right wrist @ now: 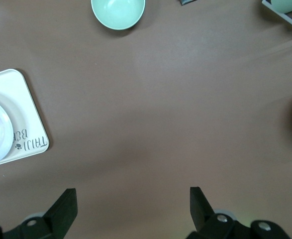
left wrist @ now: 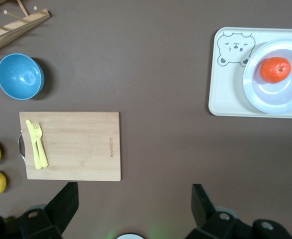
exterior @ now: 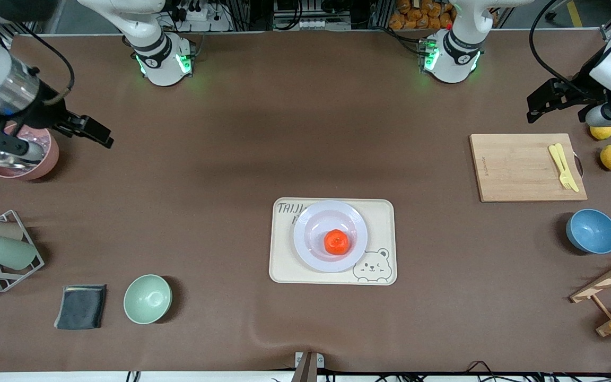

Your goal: Place orange and plate with both arms

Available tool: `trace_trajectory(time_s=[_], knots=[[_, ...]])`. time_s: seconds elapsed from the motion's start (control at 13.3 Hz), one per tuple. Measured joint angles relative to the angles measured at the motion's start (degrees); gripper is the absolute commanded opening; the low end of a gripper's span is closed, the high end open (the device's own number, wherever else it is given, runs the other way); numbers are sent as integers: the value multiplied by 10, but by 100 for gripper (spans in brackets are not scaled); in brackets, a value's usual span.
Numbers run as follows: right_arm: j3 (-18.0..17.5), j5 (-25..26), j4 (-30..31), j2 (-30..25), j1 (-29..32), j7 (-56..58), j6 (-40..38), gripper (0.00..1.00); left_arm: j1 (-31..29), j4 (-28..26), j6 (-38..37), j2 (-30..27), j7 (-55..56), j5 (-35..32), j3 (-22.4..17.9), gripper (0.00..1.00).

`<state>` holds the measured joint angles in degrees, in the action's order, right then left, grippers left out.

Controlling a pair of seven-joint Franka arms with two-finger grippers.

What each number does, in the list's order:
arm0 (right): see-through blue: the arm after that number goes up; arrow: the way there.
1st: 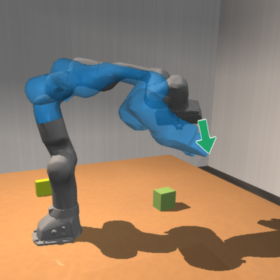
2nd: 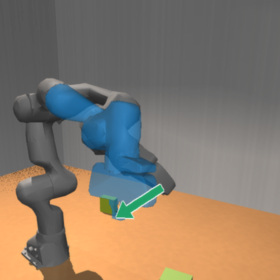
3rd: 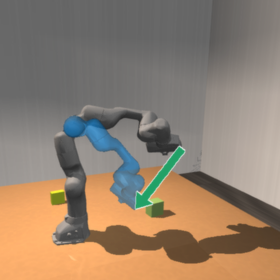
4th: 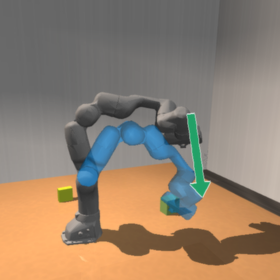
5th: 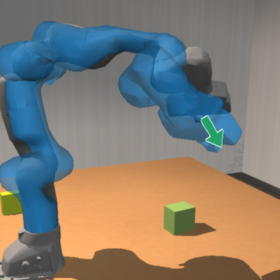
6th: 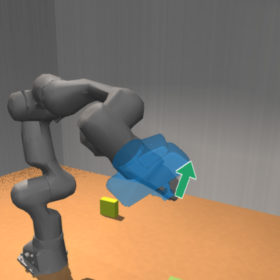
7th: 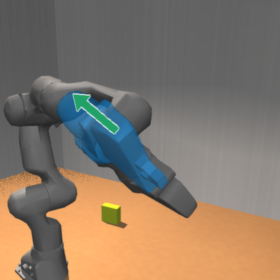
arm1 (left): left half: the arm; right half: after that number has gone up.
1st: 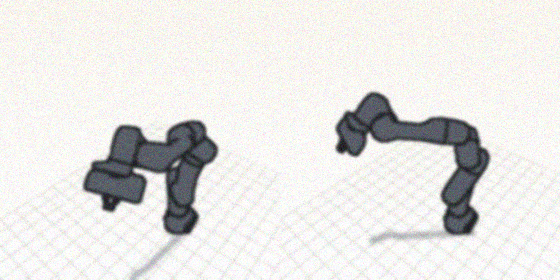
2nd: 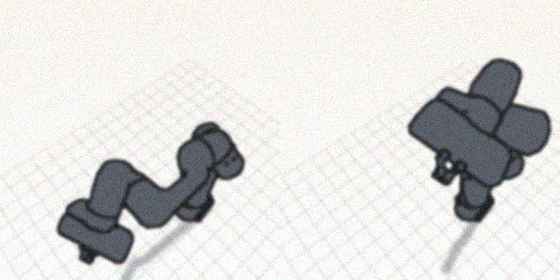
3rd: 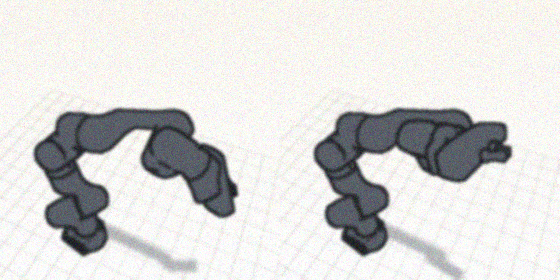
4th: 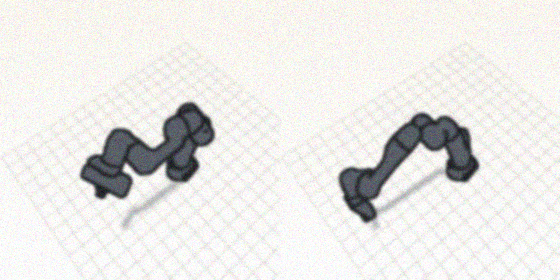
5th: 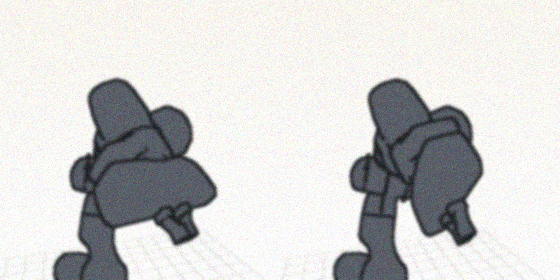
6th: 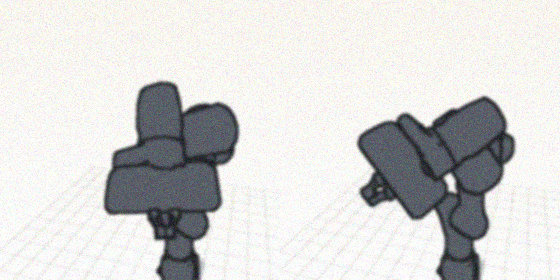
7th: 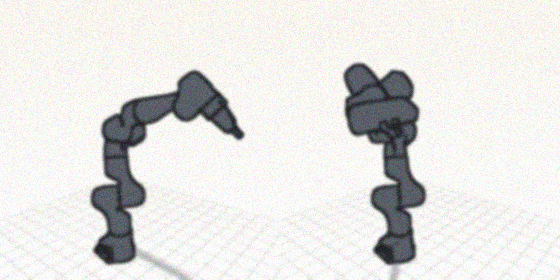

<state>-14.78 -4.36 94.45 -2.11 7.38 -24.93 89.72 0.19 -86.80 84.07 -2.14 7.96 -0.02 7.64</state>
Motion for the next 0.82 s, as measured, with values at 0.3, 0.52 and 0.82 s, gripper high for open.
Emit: trace_trajectory(time_s=[0.3,0.52,0.82], knots=[[-6,-6,-23,57,-5,-6,9,100,7,0,7,0,16,2,-7,100],[-9,-7,-35,76,-34,-38,24,100,47,1,7,0,17,2,-50,100],[-6,-7,-44,77,-35,-41,24,100,48,3,7,-1,17,3,-57,100]])
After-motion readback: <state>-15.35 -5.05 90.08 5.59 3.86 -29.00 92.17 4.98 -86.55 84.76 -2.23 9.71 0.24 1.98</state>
